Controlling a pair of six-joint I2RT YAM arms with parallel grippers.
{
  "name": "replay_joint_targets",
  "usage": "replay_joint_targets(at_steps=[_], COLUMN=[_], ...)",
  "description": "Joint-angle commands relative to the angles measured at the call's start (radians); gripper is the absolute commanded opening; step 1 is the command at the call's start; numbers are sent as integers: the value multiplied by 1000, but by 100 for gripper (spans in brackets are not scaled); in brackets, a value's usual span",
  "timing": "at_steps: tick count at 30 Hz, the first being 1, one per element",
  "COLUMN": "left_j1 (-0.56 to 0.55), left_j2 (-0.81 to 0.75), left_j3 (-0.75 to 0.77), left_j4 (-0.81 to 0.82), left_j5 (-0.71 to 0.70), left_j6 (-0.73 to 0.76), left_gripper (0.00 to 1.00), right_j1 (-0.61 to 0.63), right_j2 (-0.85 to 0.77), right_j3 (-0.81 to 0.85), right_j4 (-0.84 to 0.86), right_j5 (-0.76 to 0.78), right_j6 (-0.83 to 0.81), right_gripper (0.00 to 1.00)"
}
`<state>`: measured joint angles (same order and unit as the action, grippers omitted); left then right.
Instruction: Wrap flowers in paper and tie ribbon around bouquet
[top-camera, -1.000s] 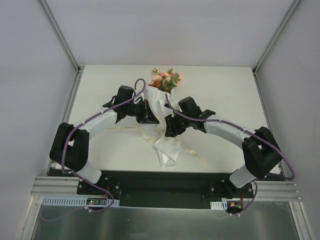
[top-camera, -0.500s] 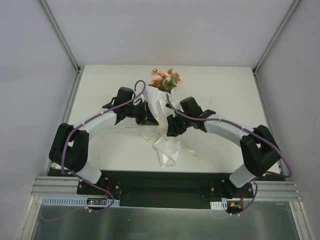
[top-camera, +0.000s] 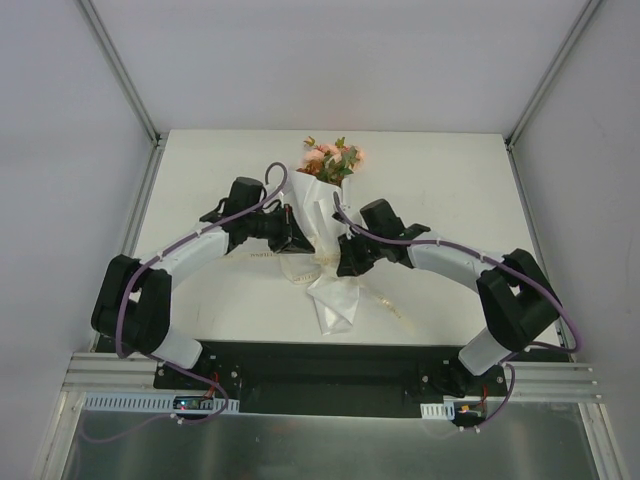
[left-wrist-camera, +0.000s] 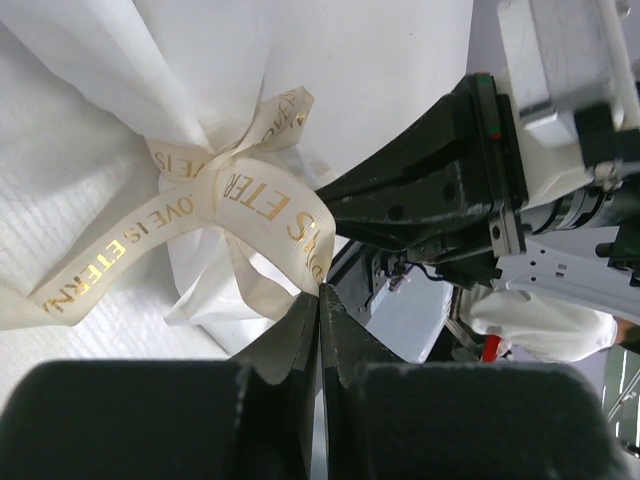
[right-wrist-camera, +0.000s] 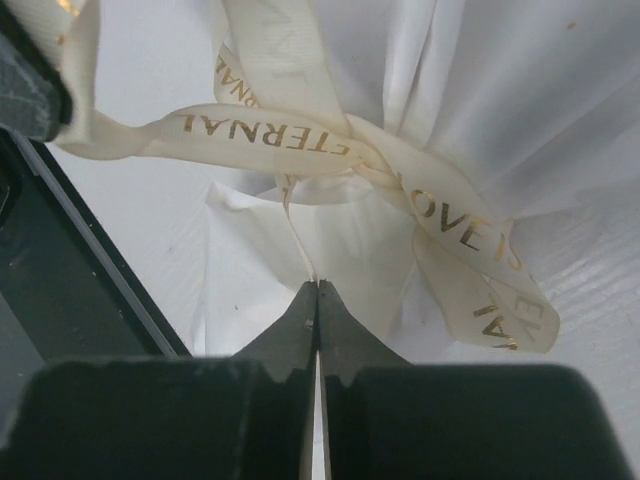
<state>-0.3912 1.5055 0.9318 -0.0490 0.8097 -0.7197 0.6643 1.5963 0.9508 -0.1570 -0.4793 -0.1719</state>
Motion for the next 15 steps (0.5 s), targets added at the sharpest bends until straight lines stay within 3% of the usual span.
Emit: replay_joint_targets(at_steps=[1,11,15], left_j1=[9,11,-11], left_j2=[-91,-218,-222], left_j3=[-51,-217,-189], left_j4=[-5,-97,-178], left_j5=[-32,-205,-254], left_j6=[32,86,144], left_gripper=[0,0,13], right_j1=[-5,-5,-5], right_j2=[-62,-124,-110], right_j3=[-9,-83,-72], right_j4=[4,-52,-41], right_j5=[59,269,260], right_j6=[73,302,319], right_gripper=[0,1,0])
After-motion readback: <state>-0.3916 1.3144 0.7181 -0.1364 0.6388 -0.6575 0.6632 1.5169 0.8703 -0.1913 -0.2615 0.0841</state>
